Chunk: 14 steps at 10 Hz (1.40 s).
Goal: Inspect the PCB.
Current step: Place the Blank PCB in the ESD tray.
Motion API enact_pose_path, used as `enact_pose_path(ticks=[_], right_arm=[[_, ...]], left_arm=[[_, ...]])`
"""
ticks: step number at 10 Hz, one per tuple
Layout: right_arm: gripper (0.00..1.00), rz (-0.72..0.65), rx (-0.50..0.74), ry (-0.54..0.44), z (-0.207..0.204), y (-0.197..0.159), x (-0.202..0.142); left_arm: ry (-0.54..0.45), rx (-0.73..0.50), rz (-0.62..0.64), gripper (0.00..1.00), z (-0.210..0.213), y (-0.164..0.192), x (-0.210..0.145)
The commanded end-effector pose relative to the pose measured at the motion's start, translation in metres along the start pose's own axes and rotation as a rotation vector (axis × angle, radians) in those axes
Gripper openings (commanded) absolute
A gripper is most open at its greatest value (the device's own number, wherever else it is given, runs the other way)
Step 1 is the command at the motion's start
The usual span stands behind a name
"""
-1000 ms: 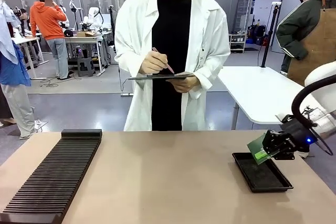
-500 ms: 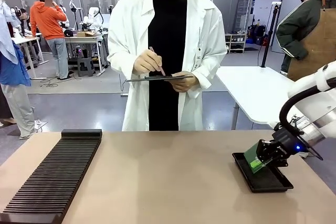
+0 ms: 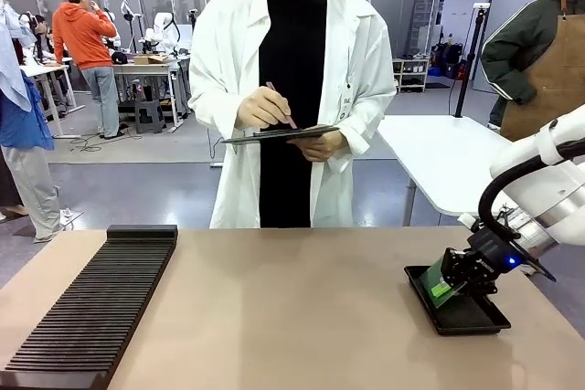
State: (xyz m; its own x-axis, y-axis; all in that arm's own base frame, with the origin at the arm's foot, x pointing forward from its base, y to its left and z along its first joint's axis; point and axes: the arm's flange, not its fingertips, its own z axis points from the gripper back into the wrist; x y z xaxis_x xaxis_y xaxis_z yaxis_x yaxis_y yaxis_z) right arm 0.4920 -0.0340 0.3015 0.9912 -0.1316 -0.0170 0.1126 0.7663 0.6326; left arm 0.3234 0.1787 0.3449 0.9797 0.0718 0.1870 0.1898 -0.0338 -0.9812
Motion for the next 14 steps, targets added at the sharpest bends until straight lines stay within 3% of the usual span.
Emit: enact_pose_path(ticks=[1, 5, 6, 7, 8, 9, 12, 14], right_arm=[[0.47, -0.02, -0.063, -0.034, 0.0, 0.015, -0.009], [0.97, -0.025, -0.18, -0.114, 0.006, 0.029, -0.02], [0.69, -0.029, -0.197, -0.125, 0.011, 0.03, -0.022], [1.0, -0.031, -0.202, -0.134, 0.016, 0.032, -0.024], [0.93, -0.028, -0.213, -0.145, 0.021, 0.034, -0.027], [1.0, -0.027, -0.231, -0.154, 0.027, 0.038, -0.03], [1.0, -0.021, -0.273, -0.188, 0.043, 0.045, -0.037], [1.0, 0.003, -0.239, -0.168, 0.039, 0.04, -0.031]], left_arm=[[-0.001, 0.018, 0.002, 1.0, 0.0, -0.001, 0.002], [-0.001, 0.018, 0.002, 1.0, 0.0, -0.001, 0.002], [-0.001, 0.018, 0.002, 1.0, 0.0, -0.001, 0.002], [-0.001, 0.018, 0.002, 1.0, 0.0, -0.001, 0.002], [-0.001, 0.018, 0.002, 1.0, 0.0, -0.001, 0.002], [-0.001, 0.018, 0.002, 1.0, 0.0, -0.001, 0.002], [-0.001, 0.018, 0.002, 1.0, 0.0, -0.001, 0.002], [-0.001, 0.018, 0.002, 1.0, 0.0, -0.001, 0.002]])
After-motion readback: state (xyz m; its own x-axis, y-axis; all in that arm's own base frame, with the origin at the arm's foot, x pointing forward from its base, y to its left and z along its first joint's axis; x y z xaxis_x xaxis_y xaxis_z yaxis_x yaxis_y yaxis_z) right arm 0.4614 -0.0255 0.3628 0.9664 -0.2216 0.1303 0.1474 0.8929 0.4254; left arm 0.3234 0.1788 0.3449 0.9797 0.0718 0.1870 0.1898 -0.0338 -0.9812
